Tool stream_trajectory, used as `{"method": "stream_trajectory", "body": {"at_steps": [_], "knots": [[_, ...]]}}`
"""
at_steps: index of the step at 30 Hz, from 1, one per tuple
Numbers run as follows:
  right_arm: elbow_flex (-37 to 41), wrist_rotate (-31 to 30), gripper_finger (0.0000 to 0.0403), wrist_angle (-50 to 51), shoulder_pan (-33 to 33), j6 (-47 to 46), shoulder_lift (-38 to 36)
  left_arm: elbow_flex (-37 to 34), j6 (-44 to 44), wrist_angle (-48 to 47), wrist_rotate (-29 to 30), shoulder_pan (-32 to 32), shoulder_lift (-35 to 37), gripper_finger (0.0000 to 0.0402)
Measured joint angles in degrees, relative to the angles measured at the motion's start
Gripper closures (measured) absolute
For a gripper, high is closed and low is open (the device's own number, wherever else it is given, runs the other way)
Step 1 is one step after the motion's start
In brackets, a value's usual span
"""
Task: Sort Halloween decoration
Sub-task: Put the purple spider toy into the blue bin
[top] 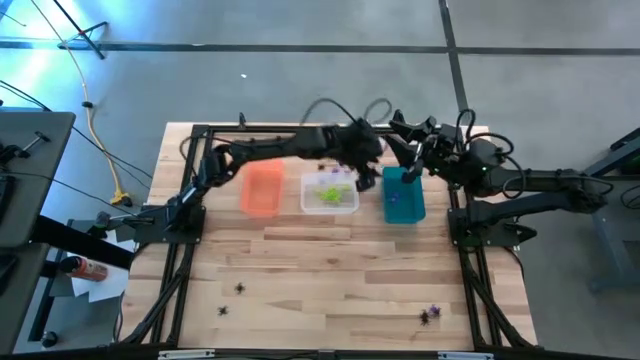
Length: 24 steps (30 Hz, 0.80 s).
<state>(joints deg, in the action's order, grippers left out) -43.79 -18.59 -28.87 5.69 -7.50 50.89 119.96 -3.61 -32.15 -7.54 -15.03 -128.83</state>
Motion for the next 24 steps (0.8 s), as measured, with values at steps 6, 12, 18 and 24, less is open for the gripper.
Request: {"method": "stream_trajectory", "body": {"at_steps": [6, 12, 18, 24], "knots": [[0.0, 3.79, 0.0204, 4.68, 0.02, -1.42, -3.65, -5.68, 6.03, -2.66, -2.56, -2.98, 8.73, 0.0202], [0.0, 10.65, 0.0204, 19.18, 0.0, -9.09, -6.94, -24.54, 10.74, 11.5, -3.13, -1.57, 22.05, 0.0202], [0.0, 18.49, 0.0204, 26.75, -0.11, -13.43, -6.51, -48.58, 22.05, 36.17, -1.68, 2.79, 37.26, 0.0202], [0.0, 26.84, 0.0204, 27.9, -0.11, -15.07, -3.48, -64.25, 31.94, 50.01, 4.27, 8.33, 48.39, 0.0202]]}}
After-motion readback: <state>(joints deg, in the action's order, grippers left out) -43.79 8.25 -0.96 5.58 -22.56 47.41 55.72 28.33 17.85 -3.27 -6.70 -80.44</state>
